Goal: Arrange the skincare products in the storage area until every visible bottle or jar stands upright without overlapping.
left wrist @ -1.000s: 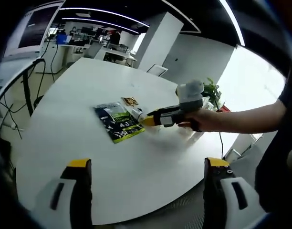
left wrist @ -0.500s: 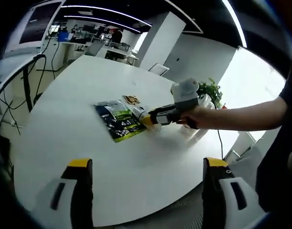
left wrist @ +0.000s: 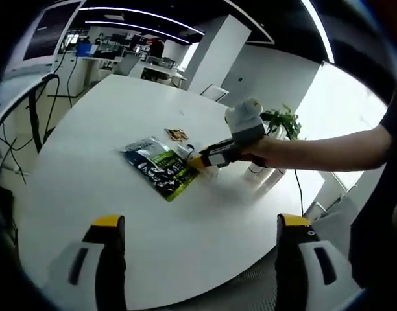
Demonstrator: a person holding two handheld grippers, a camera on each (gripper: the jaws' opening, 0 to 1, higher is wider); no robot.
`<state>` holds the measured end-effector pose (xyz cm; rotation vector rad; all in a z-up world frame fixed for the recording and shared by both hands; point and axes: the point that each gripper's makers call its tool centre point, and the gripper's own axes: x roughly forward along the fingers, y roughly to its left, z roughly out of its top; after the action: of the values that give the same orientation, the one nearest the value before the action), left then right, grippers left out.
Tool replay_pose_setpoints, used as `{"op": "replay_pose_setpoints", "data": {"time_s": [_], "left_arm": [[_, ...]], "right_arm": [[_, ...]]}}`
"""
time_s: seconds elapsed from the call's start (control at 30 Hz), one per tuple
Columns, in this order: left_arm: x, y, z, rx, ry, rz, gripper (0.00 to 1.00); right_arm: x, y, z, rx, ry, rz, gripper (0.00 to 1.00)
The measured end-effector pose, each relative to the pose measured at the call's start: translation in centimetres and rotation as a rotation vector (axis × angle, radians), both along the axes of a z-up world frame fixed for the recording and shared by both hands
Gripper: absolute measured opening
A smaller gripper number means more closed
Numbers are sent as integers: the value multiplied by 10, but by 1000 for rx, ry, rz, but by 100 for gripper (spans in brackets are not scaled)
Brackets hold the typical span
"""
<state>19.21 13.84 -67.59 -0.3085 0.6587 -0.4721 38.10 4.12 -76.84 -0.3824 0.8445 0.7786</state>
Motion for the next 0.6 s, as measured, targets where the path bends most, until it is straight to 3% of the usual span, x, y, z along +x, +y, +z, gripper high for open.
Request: {"op": "replay_pose_setpoints", "data": {"time_s": [0.23,0.6], "left_arm": [[2,0,7,-7,-12,-1,91],[5,-9,12,4,-23,-35,92]], "right_arm": [[3,-1,9,-9,-45,38,21],[0,-9,37,85,-109,18,21]]}}
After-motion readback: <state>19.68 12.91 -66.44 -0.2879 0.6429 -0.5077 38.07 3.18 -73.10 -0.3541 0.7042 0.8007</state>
